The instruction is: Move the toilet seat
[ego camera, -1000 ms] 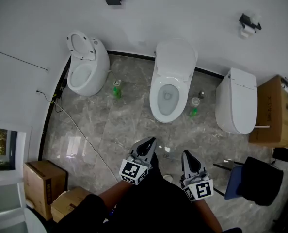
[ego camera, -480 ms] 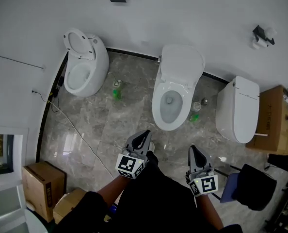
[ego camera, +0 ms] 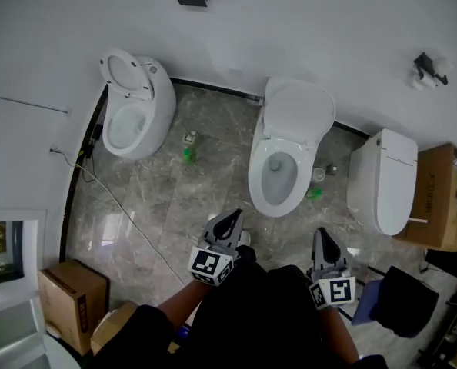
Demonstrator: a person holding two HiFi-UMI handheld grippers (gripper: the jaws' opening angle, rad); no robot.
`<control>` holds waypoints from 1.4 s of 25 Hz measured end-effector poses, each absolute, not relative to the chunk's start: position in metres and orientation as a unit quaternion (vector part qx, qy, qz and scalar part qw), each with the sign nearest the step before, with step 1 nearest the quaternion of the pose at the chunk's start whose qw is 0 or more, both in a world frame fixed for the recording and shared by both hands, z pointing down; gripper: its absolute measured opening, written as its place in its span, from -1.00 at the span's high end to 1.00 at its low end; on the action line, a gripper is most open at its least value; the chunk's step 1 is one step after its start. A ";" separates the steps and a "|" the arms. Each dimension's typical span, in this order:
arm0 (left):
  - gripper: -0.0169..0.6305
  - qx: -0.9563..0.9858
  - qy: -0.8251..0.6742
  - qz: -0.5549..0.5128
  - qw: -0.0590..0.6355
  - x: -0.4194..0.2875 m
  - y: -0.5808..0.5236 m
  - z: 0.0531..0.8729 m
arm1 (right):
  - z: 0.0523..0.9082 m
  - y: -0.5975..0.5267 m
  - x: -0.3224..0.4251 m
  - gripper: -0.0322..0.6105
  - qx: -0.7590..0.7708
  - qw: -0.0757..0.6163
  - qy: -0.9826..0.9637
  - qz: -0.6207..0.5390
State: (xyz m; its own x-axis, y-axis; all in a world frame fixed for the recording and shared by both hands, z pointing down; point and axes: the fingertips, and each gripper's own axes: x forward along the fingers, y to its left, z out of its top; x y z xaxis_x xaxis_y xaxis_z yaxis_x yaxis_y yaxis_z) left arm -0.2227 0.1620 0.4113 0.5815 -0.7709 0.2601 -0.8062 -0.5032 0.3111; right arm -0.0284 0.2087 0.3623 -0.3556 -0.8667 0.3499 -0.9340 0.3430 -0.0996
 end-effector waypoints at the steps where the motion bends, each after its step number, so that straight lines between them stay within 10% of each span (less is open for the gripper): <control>1: 0.90 0.866 -0.454 0.050 0.203 -0.226 0.161 0.414 | 0.363 0.204 -0.035 0.80 0.549 0.126 -0.815 0.137; 35: 0.90 0.770 -0.494 0.237 0.327 -0.161 0.097 0.690 | 0.656 0.076 0.092 0.80 0.499 0.233 -0.775 0.310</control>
State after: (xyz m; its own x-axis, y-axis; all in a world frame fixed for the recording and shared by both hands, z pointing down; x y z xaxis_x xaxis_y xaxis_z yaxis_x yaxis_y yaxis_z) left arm -0.1610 0.0966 0.6903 0.3998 -0.6062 0.6875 -0.9156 -0.2988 0.2691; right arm 0.0919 0.0760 0.6556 -0.3937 -0.6293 0.6700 -0.9178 0.3098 -0.2484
